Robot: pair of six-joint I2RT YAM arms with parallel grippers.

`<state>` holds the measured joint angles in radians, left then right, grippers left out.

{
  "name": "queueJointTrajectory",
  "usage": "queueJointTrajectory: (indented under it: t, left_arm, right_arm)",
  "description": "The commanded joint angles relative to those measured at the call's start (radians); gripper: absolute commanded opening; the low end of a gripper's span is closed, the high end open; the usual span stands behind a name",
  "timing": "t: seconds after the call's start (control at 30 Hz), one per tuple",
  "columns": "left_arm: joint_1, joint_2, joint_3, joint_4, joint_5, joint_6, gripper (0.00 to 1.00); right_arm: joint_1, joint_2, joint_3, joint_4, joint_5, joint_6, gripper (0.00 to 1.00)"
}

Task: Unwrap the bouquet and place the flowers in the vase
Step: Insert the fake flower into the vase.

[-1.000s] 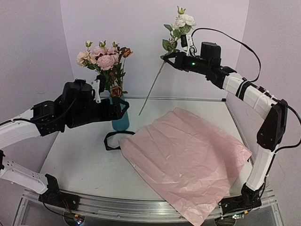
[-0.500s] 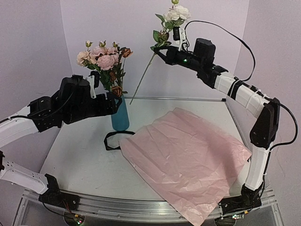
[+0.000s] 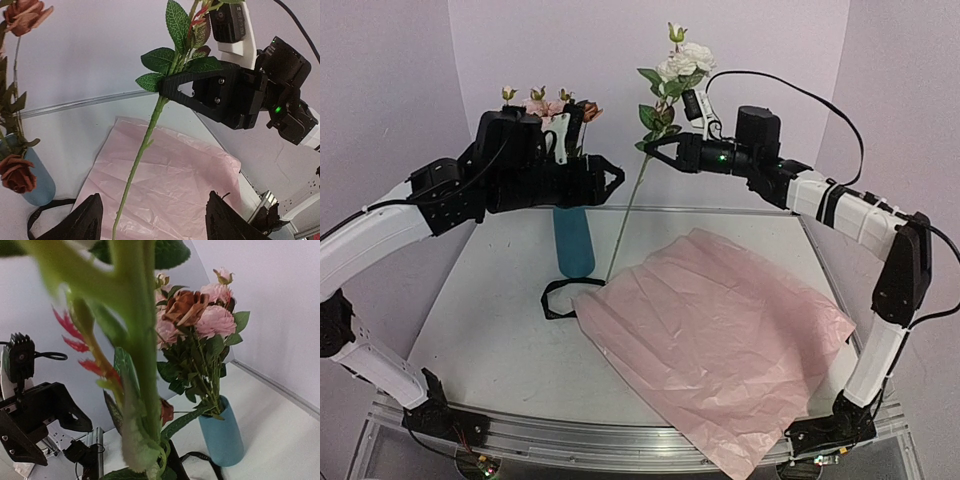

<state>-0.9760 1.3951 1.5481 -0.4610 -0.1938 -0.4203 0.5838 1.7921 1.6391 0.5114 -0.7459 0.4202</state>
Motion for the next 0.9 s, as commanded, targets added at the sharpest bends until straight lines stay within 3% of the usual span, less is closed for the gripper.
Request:
queueJointTrajectory:
  t: [0.0,0.4,0.67,0.87]
  left_arm:
    - [0.005,0.042,0.066,0.028,0.143,0.042,0.69]
    - [0.005,0.174,0.141,0.081,0.397,0.063,0.61]
    - [0.005,0.26,0.177,0.081,0.447,0.034,0.48]
    - [0.005,0.283,0.2,0.081,0.432,0.026,0.31]
  right_arm:
    - [0.014,-0.127,-0.069,0.05,-0.079,0.036,0.0]
    - [0.015,-0.242,-0.189,-0.138,-0.088,0.069,0.0]
    - [0.015,-0.305,-0.253,-0.156,-0.075,0.083,0.0]
    - [0.015,-0.314,-0.261,-0.168,-0.096,0.082,0.0]
